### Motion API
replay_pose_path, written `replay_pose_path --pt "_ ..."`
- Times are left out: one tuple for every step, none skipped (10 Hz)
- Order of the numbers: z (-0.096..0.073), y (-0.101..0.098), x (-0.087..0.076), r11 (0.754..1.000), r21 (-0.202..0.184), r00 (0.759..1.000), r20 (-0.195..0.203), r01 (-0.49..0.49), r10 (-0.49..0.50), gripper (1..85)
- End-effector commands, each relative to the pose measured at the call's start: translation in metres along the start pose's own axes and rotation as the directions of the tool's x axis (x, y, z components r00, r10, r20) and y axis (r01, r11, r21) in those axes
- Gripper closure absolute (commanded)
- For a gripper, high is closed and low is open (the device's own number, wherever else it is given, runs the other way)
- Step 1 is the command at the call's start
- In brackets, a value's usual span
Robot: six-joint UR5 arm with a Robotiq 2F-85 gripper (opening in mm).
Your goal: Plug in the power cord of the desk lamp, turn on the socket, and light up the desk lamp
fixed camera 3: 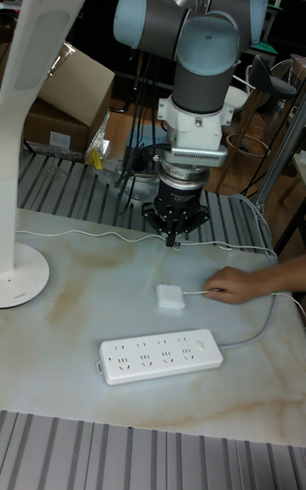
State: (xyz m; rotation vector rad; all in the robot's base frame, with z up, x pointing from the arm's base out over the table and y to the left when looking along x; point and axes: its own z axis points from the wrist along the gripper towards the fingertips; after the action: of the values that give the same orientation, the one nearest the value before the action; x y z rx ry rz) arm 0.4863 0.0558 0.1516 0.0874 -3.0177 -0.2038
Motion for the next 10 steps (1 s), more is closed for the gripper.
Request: replay_pose_path --pt "0.025 0.001 -0.015 1.000 0.007 0.999 0.030 0.026 -0.026 83.0" --pt "0.047 0.002 -0.023 0.999 0.018 0.998 0.045 0.031 -0.032 80.7" --pt "0.066 -0.003 -0.034 0.998 0.034 0.996 0.072 0.050 -0.052 79.7" --pt "0.081 -0.010 -0.045 0.996 0.042 0.993 0.092 0.077 -0.080 77.0" --pt "0.089 -0.016 -0.051 0.995 0.058 0.991 0.100 0.086 -0.091 77.0" --pt "0.092 -0.020 -0.056 0.993 0.074 0.989 0.108 0.090 -0.098 77.7" --pt "0.095 -0.023 -0.058 0.992 0.078 0.987 0.117 0.097 -0.106 79.0" --pt "0.092 -0.031 -0.058 0.988 0.092 0.983 0.124 0.125 -0.136 79.3" --pt "0.082 -0.039 -0.054 0.983 0.097 0.980 0.109 0.156 -0.167 79.3" --pt "0.073 -0.043 -0.045 0.979 0.094 0.979 0.081 0.179 -0.187 76.0"
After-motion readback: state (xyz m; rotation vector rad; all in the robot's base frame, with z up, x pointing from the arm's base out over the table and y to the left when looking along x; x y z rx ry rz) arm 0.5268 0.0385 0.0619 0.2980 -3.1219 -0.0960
